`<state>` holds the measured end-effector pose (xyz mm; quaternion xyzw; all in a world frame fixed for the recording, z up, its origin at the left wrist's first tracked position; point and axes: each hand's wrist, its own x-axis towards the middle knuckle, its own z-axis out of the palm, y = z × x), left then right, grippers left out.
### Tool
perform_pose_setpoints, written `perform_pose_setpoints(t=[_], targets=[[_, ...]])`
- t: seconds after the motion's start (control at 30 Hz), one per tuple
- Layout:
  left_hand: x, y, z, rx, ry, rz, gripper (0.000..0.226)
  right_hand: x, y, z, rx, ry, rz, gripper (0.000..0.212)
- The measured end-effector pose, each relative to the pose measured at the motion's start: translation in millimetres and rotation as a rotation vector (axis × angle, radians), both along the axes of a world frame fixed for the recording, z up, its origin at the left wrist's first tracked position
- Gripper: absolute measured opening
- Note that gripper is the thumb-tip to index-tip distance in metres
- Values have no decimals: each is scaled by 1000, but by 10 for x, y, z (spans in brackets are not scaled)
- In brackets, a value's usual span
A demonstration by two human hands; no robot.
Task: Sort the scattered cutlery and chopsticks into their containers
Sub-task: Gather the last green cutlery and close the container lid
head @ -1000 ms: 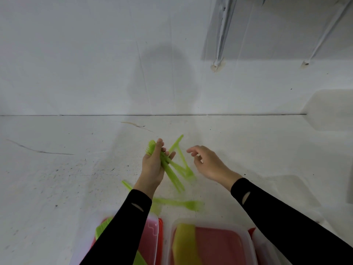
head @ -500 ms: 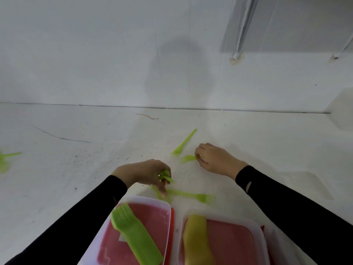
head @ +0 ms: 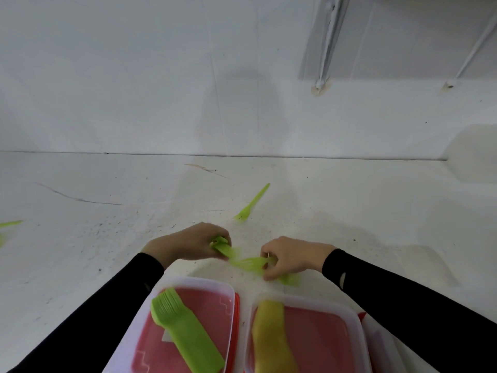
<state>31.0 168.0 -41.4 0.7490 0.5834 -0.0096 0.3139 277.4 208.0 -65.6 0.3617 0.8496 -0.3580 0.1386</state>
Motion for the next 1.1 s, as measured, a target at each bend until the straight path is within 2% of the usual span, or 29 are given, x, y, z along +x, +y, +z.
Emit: perform_pose_setpoints(t=[0.07,0.17,0.27,0.33,0.4,0.5,0.57,0.73,0.97,1.1], targets=[[-39,52,134,39,-226,164,19,-3,33,21,69,18,-27,19],[28,95,291,37,-782,445,18,61,158,129,199,86,-229,14],[205,147,295,-72,-1342,672,27,134,254,241,254,360,-613,15],[377,192,211,-157,-1561,795,30,142,256,320,181,587,-768,15],[559,221,74,-231,-1618,875,32,112,202,389,150,759,-792,12],[784,248,-128,-289,-1536,917,22,61,105,423,138,889,-744,5],[852,273,-195,-309,-1518,970,20,34,66,378,180,866,-671,10],[844,307,-245,-402,-1606,1035,26,-8,34,268,433,712,-471,22],[866,274,-267,-457,-1622,929,65,-55,-34,230,423,668,-411,30],[857,281,-287,-466,-1638,959,74,-64,-57,212,395,622,-349,30]])
